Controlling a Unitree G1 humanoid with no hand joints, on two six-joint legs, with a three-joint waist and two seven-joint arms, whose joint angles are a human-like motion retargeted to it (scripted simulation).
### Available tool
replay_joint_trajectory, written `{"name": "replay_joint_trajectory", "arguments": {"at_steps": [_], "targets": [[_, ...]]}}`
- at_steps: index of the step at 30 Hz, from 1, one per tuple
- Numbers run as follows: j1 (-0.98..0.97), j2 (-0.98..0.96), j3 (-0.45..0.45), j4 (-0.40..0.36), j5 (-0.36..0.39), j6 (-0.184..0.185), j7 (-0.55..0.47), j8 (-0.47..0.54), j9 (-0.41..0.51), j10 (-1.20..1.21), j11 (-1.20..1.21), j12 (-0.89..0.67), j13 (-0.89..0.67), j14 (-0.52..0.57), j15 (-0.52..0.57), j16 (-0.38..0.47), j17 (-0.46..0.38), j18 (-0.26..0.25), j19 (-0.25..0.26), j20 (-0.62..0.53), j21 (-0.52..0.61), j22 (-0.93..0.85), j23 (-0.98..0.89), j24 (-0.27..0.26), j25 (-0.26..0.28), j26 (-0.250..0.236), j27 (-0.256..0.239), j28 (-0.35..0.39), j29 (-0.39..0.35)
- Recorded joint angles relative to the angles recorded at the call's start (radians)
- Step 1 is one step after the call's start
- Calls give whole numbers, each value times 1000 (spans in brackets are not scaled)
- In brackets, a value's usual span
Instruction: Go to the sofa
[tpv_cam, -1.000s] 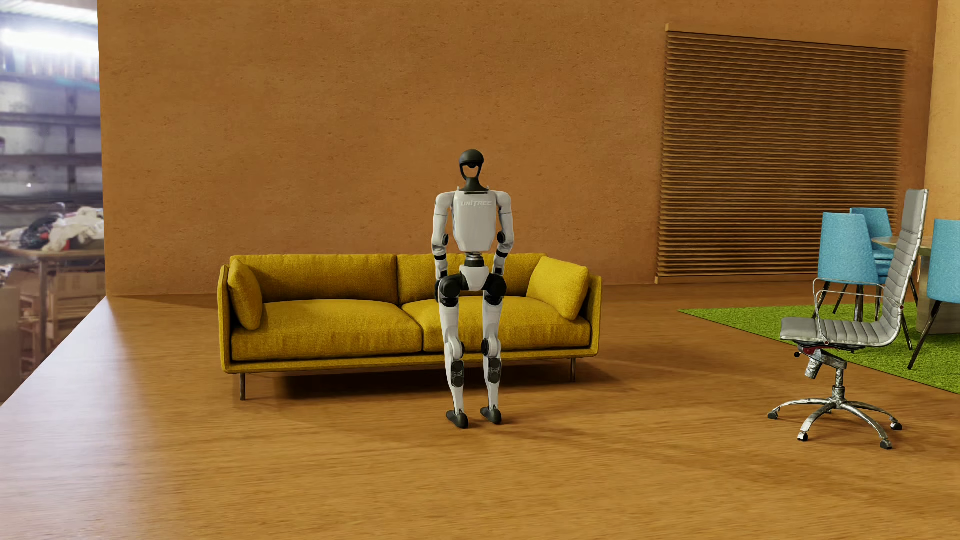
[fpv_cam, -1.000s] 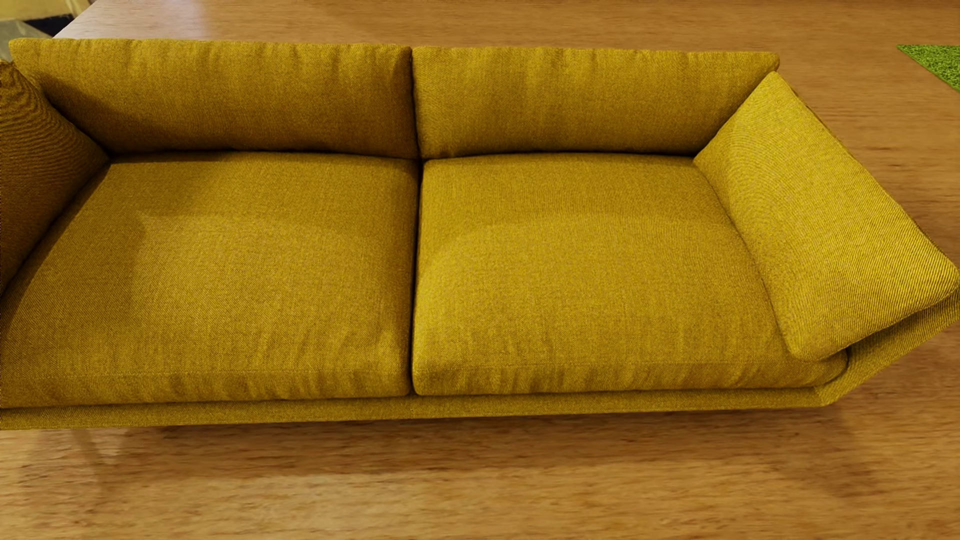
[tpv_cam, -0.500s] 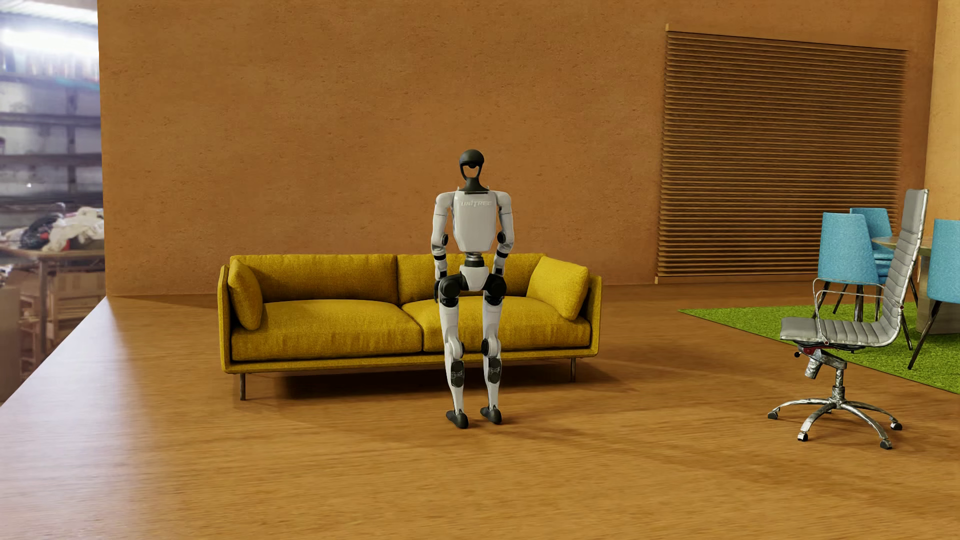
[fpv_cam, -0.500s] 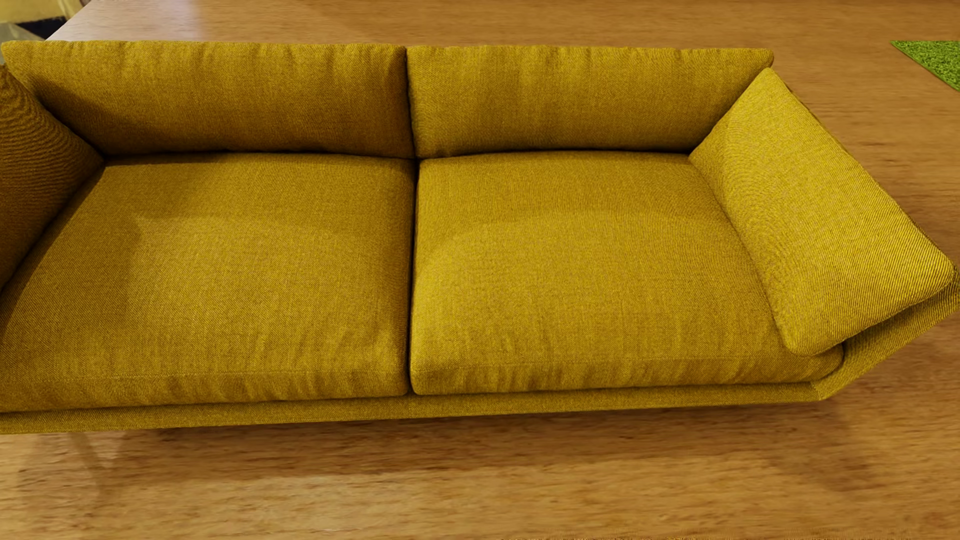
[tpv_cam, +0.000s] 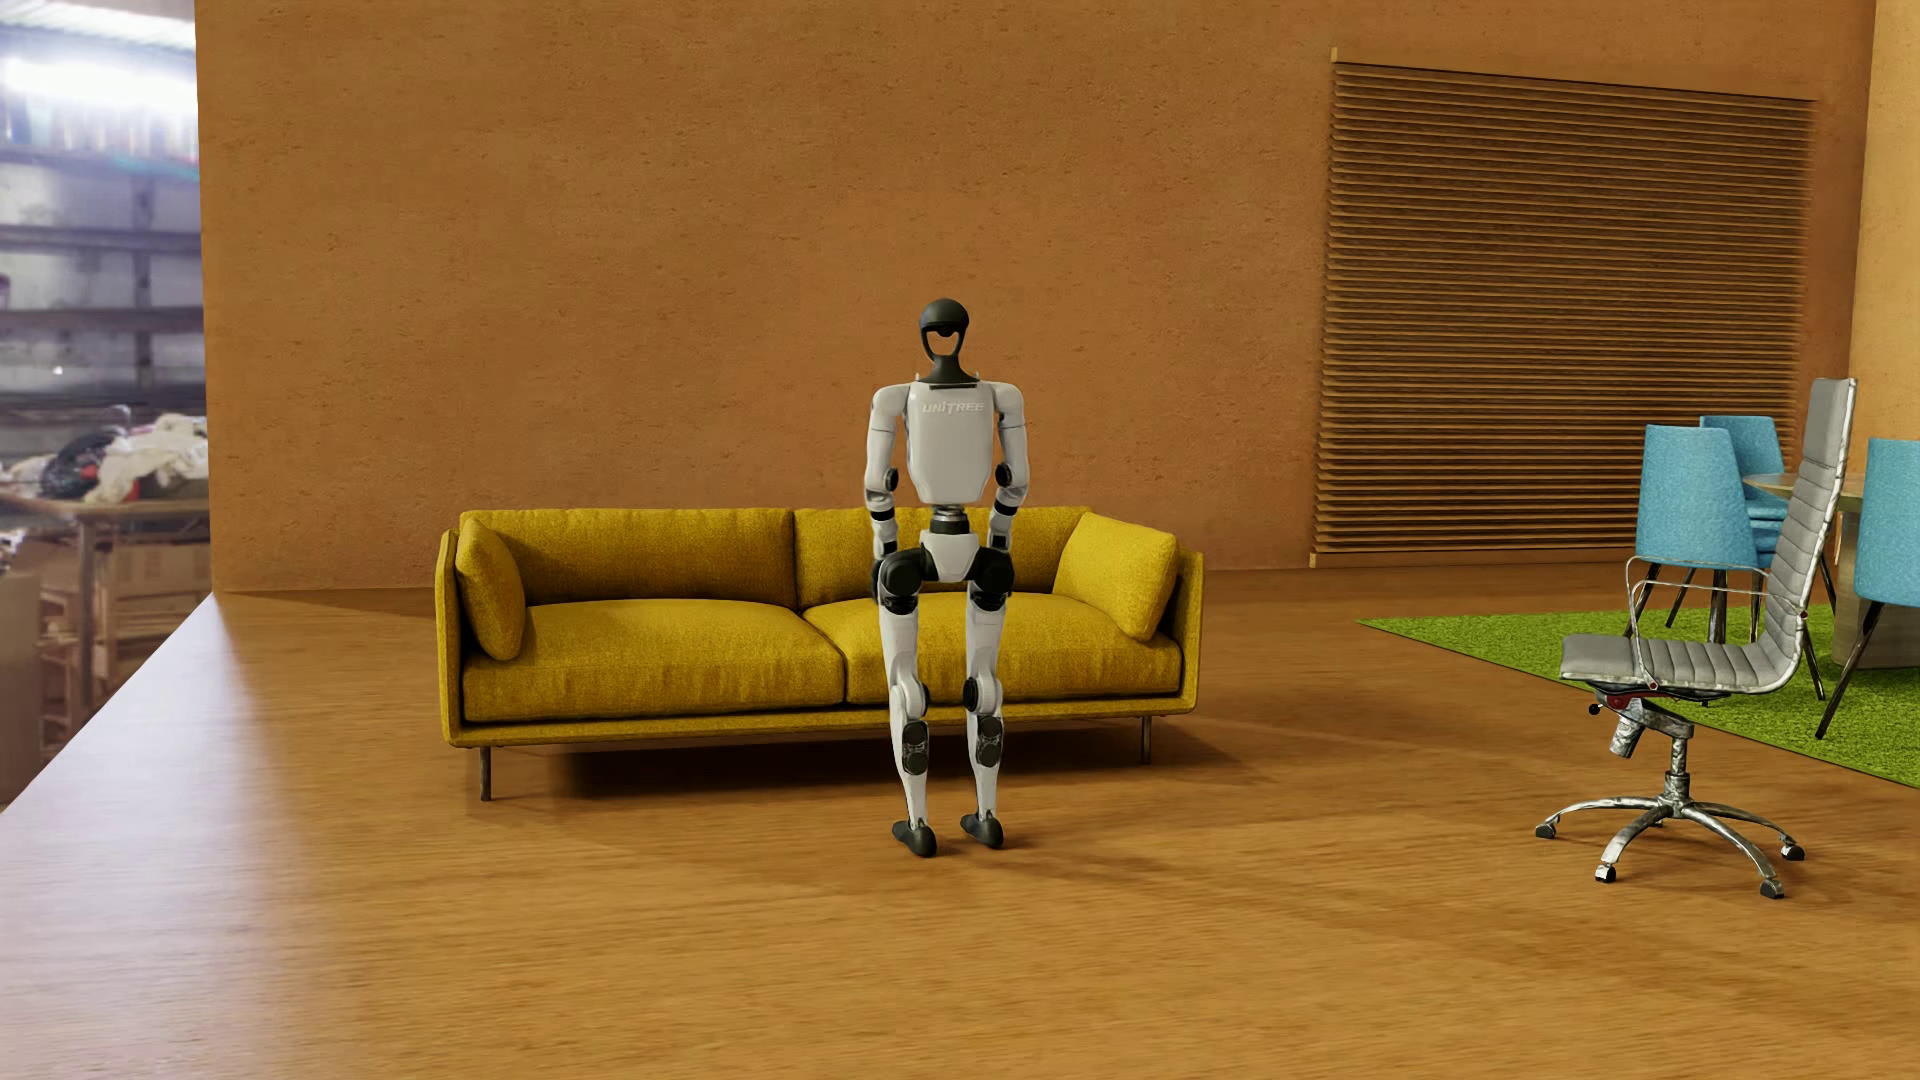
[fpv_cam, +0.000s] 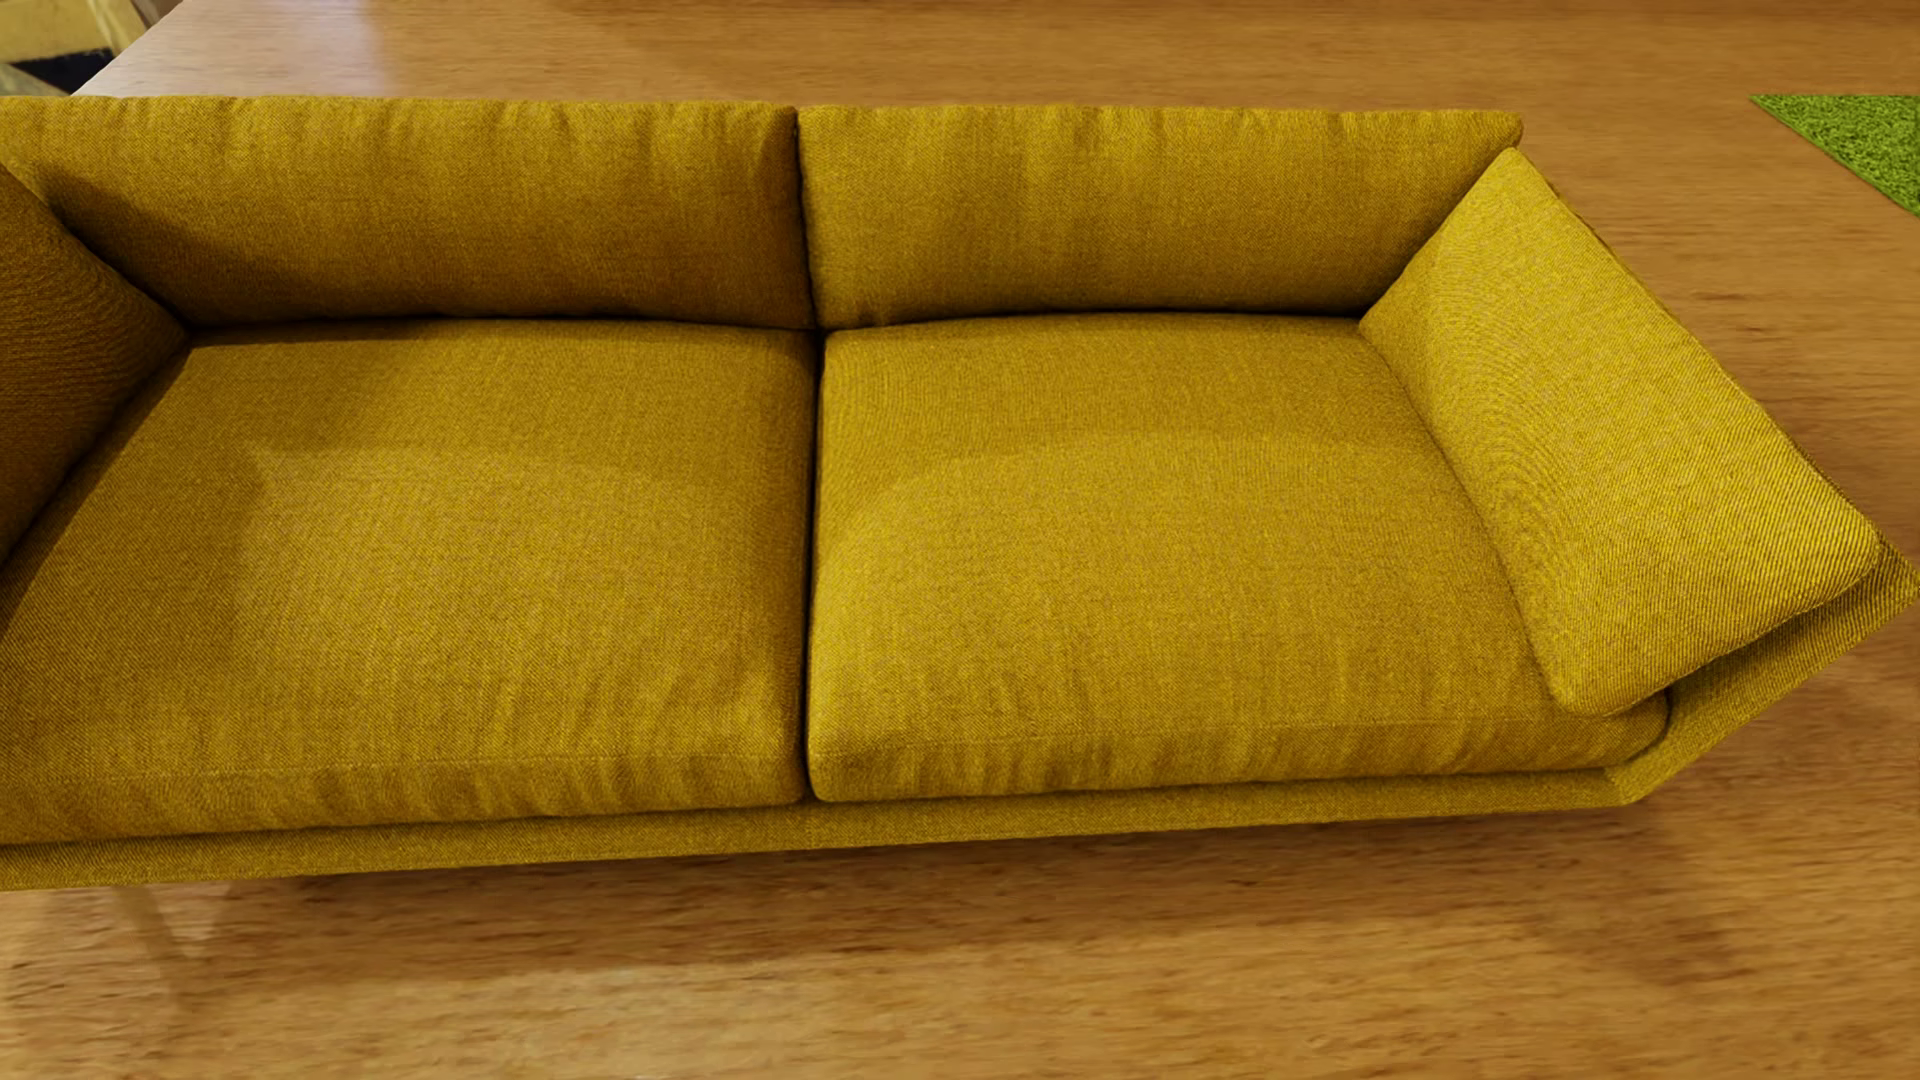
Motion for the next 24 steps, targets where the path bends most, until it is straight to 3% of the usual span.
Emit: {"name": "replay_joint_trajectory", "arguments": {"at_steps": [24], "targets": [[2, 23, -1, -11, -13, 3, -36, -31, -11, -9, -35, 6, -6, -3, -16, -1, 2, -2, -6, 1, 3, -3, 17, 3, -30, -5, -11, -2, 9]]}}
